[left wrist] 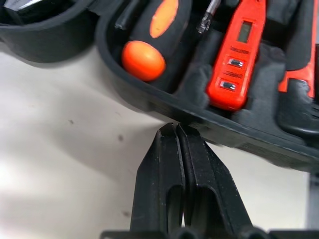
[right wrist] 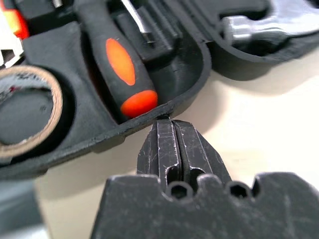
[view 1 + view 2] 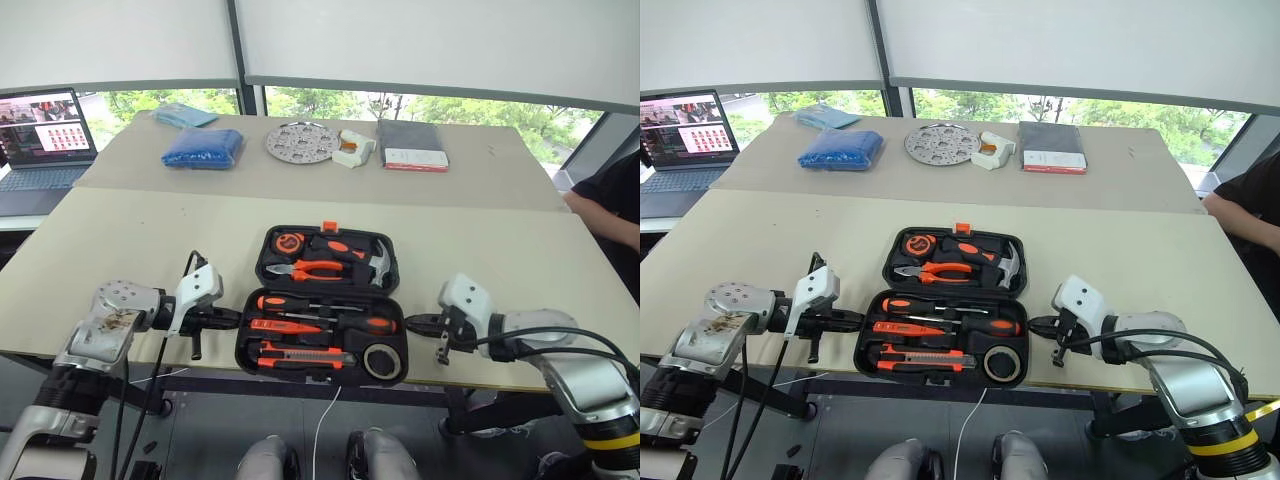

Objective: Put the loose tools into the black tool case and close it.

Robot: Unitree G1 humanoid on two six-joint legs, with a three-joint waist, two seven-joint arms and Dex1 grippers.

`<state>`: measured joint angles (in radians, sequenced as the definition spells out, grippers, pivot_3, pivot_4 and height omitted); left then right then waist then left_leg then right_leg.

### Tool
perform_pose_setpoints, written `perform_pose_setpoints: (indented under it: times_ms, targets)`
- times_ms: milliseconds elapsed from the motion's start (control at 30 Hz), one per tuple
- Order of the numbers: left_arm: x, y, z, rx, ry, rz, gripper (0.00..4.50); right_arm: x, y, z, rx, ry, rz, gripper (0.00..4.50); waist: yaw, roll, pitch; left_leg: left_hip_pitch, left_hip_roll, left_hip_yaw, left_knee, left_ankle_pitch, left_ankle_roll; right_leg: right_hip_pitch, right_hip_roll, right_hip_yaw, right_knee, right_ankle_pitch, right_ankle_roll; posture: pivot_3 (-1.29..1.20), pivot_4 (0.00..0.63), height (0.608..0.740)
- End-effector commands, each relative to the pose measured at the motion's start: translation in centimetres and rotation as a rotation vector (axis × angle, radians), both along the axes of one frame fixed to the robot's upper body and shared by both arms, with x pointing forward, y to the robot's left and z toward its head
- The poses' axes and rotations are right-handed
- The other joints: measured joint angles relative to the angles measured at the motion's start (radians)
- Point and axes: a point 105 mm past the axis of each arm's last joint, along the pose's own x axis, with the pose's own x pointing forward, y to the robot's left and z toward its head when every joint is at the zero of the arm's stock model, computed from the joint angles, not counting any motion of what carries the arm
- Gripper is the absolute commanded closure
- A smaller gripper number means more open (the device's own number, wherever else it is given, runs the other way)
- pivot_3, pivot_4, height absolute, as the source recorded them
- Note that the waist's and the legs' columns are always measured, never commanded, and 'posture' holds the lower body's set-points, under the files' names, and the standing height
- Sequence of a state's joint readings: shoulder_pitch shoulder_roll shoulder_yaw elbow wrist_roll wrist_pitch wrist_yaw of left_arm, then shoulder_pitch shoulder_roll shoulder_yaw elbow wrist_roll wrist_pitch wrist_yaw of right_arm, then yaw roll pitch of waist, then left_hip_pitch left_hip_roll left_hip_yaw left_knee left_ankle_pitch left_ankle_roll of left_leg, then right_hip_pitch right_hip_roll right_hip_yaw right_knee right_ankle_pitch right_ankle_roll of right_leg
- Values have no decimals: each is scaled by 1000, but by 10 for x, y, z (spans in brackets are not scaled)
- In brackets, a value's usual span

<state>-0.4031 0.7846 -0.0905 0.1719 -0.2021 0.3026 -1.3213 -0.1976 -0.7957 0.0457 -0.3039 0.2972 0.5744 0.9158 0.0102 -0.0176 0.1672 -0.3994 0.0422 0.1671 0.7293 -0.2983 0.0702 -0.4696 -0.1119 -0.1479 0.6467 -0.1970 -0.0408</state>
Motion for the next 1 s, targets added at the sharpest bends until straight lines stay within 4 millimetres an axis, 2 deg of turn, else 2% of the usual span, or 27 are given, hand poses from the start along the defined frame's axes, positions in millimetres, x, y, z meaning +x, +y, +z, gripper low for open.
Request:
perform_pose_setpoints:
  times_ms: [33, 67, 100, 200, 267, 367, 433, 500, 533, 733, 833, 1000]
  targets:
    - [7, 7, 15, 1, -59, 11, 4373, -2, -2, 20, -3, -50, 38, 4500, 0, 0, 0, 0, 0, 0, 0, 0, 0, 0, 0, 0, 0, 0, 0, 0, 150, 718]
    - [9, 15, 17, 16, -56, 37, 4373, -1, -7, 22, -4, -32, 22, 4500, 0, 0, 0, 0, 0, 0, 0, 0, 0, 0, 0, 0, 0, 0, 0, 0, 150, 718]
    - [13, 23, 18, 30, -55, 69, 4145, 0, -12, 24, -5, -19, 7, 4500, 0, 0, 0, 0, 0, 0, 0, 0, 0, 0, 0, 0, 0, 0, 0, 0, 150, 718]
    - [33, 48, 24, 57, -32, 226, 3384, 9, -23, 32, 28, 12, -69, 3716, 0, 0, 0, 0, 0, 0, 0, 0, 0, 0, 0, 0, 0, 0, 0, 0, 150, 718]
    - [49, 56, 35, -14, 21, 347, 2545, 22, -27, 39, 77, 21, -151, 2969, 0, 0, 0, 1, 0, 0, 0, 0, 0, 1, 1, -1, 0, 0, 0, 0, 150, 718]
    - [73, 46, 58, -210, 153, 499, 1490, 41, -20, 49, 164, 48, -217, 1947, 0, -2, 0, 0, 0, 0, 1, 1, 0, 1, 4, -1, 1, 1, 1, 0, 150, 718]
    - [85, 35, 61, -259, 189, 545, 863, 53, -13, 52, 178, 43, -246, 1375, 1, -2, 0, -1, -1, 0, 1, 1, 0, 1, 5, -1, 1, 1, 1, 0, 150, 718]
    - [94, 22, 61, -293, 220, 577, 70, 67, -5, 54, 193, 44, -290, 601, -2, -2, 0, 0, -2, 0, 1, 2, 1, 1, 4, 0, 2, 1, 1, 0, 150, 718]
    - [97, 15, 61, -310, 236, 581, 0, 74, -2, 54, 197, 54, -314, 387, -5, -2, 0, 0, -3, 0, 1, 2, 1, 1, 4, 0, 2, 1, 1, 0, 150, 718]
    - [104, -10, 51, -309, 262, 551, 0, 100, 3, 47, 233, 127, -434, 387, -27, -2, 0, -5, -7, 0, 1, 2, 1, -2, 4, -3, 3, 3, -2, 0, 150, 718]
    - [107, -16, 48, -314, 262, 557, 770, 103, 6, 37, 231, 163, -447, 1115, -27, -2, 0, -4, -8, 0, 0, 2, 1, -2, 4, -2, 2, 3, -2, 0, 150, 718]
    - [103, -17, 43, -293, 268, 535, 2639, 106, 12, 28, 266, 205, -472, 2797, -32, -2, 0, -1, -8, 2, 0, 2, 1, -2, 3, -1, 3, 1, 1, 0, 150, 718]
